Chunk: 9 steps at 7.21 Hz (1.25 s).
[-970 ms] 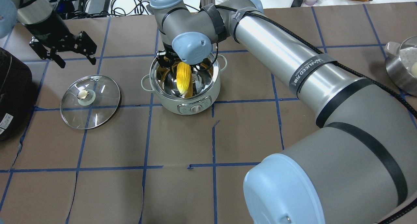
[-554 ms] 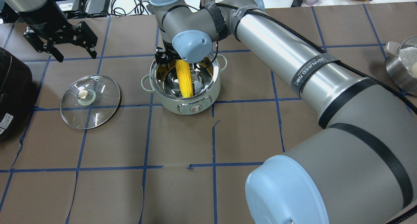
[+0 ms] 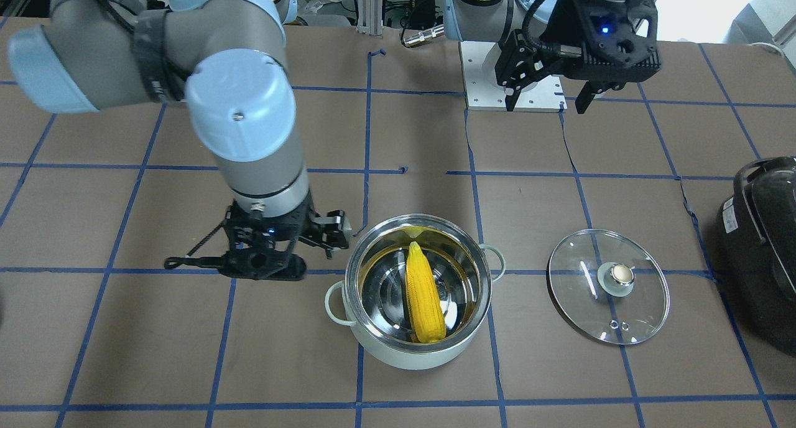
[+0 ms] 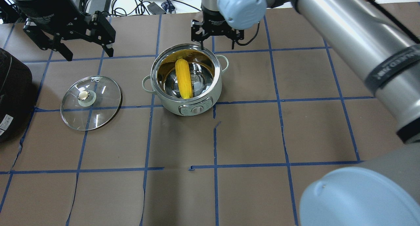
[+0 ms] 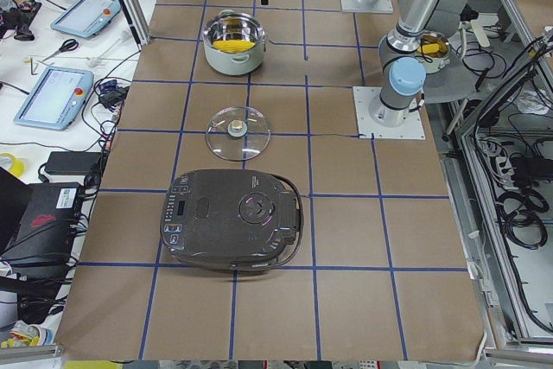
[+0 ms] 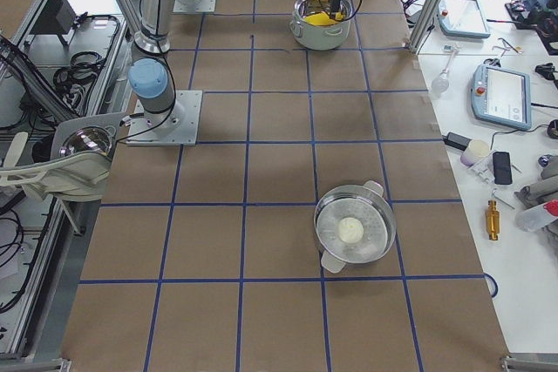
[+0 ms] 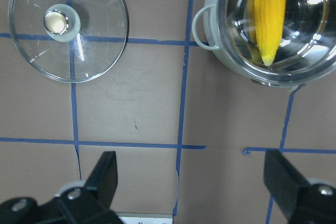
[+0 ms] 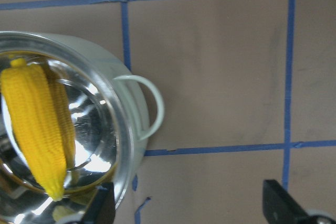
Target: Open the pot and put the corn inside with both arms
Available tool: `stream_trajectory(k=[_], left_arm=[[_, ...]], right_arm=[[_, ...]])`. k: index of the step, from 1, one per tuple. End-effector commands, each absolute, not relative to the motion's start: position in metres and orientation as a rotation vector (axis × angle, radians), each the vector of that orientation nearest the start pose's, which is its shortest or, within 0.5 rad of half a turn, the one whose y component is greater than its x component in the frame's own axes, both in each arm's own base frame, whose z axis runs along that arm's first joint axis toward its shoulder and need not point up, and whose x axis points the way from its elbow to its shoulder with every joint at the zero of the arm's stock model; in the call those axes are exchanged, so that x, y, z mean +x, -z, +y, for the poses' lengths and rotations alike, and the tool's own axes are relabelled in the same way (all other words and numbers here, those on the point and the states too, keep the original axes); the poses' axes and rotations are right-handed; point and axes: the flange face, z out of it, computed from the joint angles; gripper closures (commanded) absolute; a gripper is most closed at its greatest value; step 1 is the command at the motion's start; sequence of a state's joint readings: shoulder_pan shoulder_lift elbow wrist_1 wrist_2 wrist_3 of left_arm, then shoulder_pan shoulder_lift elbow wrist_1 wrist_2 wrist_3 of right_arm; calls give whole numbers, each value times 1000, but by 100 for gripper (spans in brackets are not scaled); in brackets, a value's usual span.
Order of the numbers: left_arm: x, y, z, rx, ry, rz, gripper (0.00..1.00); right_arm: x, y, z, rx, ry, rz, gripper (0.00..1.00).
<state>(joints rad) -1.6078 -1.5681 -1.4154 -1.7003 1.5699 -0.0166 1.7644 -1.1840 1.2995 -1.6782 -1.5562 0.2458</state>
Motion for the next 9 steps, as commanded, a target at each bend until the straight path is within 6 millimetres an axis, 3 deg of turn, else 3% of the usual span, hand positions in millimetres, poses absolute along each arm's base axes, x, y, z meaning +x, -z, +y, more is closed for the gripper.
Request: stream_trajectory(k=[1, 2, 3, 6, 9], left_arm=[[-160, -540, -497, 121, 300, 3132, 0], [-158, -536, -488, 109, 293, 3120, 0], [-155, -535, -485, 95, 279, 3123, 0], [-145, -538, -488, 47, 312, 3120, 0], [-147, -530, -489, 51, 310, 3121, 0]], right_arm=[[140, -430, -559, 15, -15, 3129, 0], [113, -443, -535, 79, -19, 3136, 0], [111, -454, -518, 101, -45, 3136, 0], [114, -472, -497, 202, -75, 3128, 0], [141, -478, -487, 87, -59, 3157, 0]])
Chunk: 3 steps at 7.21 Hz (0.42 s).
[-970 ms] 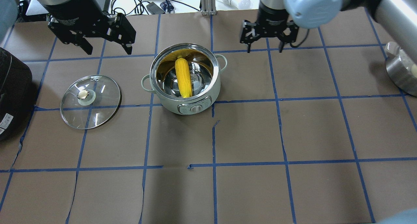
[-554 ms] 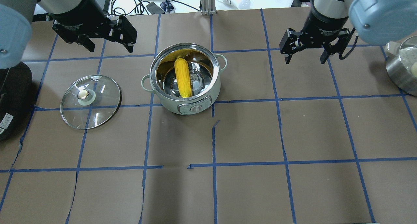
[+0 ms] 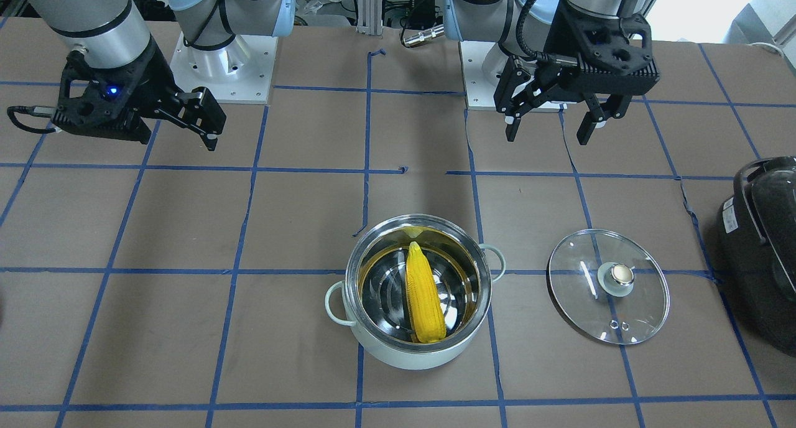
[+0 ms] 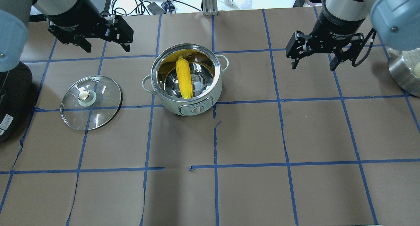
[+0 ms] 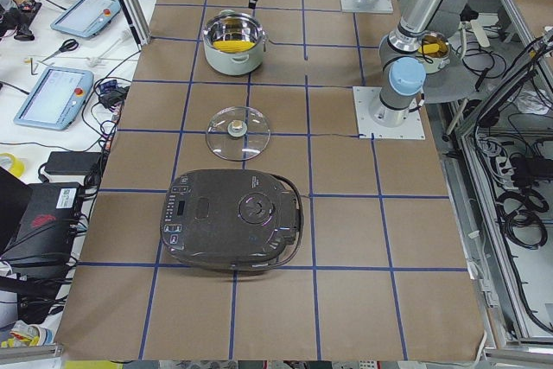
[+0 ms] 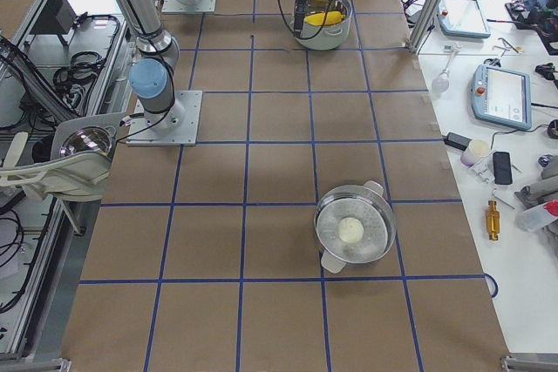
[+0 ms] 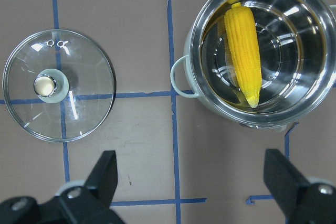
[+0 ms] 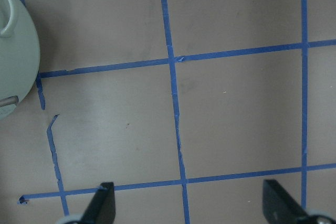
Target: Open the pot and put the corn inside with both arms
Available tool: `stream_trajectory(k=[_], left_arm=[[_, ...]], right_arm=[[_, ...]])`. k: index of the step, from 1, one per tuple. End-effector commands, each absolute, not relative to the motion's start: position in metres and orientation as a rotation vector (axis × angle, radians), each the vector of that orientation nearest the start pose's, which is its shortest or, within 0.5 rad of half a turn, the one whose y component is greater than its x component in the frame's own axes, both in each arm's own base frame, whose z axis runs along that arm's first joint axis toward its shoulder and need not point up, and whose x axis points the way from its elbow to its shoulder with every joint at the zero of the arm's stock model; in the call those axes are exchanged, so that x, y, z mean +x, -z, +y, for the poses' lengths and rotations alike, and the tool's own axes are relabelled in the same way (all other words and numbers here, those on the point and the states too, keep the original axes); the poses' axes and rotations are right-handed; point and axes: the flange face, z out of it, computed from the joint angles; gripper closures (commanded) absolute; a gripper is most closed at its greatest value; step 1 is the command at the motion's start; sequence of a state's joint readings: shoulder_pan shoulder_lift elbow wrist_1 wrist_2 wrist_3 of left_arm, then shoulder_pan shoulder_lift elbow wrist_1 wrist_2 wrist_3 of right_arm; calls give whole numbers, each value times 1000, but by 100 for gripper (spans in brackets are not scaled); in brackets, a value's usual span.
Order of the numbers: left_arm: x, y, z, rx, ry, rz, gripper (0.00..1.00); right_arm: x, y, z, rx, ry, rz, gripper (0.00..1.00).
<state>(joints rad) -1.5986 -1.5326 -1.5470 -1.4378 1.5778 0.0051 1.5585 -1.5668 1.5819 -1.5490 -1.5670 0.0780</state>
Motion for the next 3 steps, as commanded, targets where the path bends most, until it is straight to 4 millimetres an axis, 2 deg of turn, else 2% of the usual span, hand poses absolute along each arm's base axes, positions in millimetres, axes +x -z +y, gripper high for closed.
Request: stream_trajectory(k=[1, 3], left_arm=[[-148, -531, -489, 52, 315, 3122, 0], [-148, -530, -489, 52, 312, 3122, 0]], right_arm=[[146, -477, -487, 65, -58, 3177, 0], [144, -481, -489, 72, -46, 3176, 0]])
